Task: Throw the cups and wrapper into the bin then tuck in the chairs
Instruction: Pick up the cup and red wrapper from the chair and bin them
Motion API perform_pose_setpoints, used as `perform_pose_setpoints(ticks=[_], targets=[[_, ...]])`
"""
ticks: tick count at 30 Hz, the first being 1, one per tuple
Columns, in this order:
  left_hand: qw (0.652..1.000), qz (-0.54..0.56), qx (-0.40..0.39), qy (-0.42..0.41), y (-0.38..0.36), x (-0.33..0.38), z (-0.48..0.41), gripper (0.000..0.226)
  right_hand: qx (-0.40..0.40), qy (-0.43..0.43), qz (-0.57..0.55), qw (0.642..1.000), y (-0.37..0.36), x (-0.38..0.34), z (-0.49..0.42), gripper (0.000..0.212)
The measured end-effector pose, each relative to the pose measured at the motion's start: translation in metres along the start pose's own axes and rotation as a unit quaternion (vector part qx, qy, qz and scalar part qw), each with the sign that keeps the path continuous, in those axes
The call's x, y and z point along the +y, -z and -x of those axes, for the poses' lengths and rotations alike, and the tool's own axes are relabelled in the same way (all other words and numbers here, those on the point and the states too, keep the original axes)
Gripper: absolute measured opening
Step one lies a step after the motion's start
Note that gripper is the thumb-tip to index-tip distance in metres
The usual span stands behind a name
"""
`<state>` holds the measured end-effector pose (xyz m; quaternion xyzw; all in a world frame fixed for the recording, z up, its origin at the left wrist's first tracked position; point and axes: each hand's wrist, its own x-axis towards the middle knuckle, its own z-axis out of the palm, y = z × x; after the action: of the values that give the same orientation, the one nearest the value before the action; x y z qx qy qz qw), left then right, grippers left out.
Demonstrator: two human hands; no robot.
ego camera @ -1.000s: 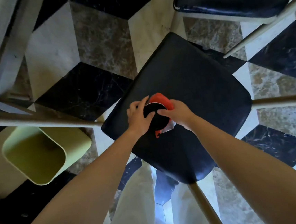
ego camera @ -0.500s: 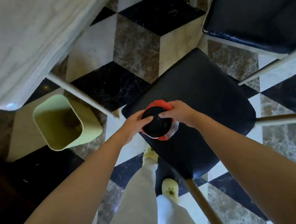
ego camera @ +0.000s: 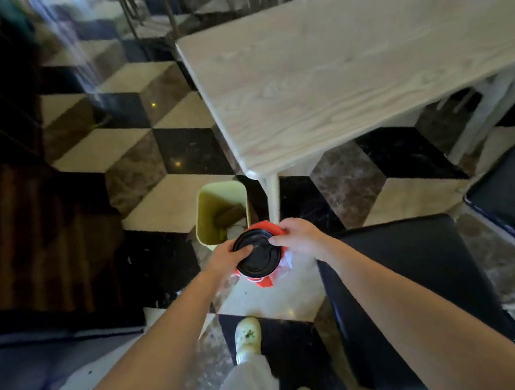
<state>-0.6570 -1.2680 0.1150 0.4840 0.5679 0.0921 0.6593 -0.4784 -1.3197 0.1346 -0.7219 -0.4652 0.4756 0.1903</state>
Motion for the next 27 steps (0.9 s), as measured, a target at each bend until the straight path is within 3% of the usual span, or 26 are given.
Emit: perform_pose_setpoints(ticks=[4, 9, 11, 15, 19, 27], targets=[[0.993, 0.054, 0.102, 0.012, 0.064, 0.0, -0.029, 0.034, 0.045, 0.069, 0.165, 0.983, -0.019, -0.061, -0.037, 0.027], [0.975, 0.043, 0.214, 0.048, 0.116, 0.008, -0.083, 0.034, 0.191, 0.223, 0.287, 0.912, 0.008, -0.122, -0.095, 0.03], [0.97, 0.035, 0.232, 0.064, 0.125, 0.014, -0.104, 0.038, 0.226, 0.204, 0.33, 0.894, 0.024, -0.13, -0.125, 0.038], [0.962, 0.024, 0.254, 0.092, 0.136, 0.014, -0.149, 0.041, 0.189, 0.093, 0.372, 0.904, 0.035, -0.11, -0.168, 0.063], [0.967, -0.011, 0.228, 0.114, 0.134, 0.005, -0.185, 0.042, 0.253, 0.123, 0.376, 0.883, 0.027, -0.085, -0.181, 0.069], [0.96, -0.015, 0.203, 0.19, 0.121, -0.023, -0.247, 0.05, 0.281, 0.118, 0.385, 0.871, 0.027, -0.08, -0.185, 0.071]])
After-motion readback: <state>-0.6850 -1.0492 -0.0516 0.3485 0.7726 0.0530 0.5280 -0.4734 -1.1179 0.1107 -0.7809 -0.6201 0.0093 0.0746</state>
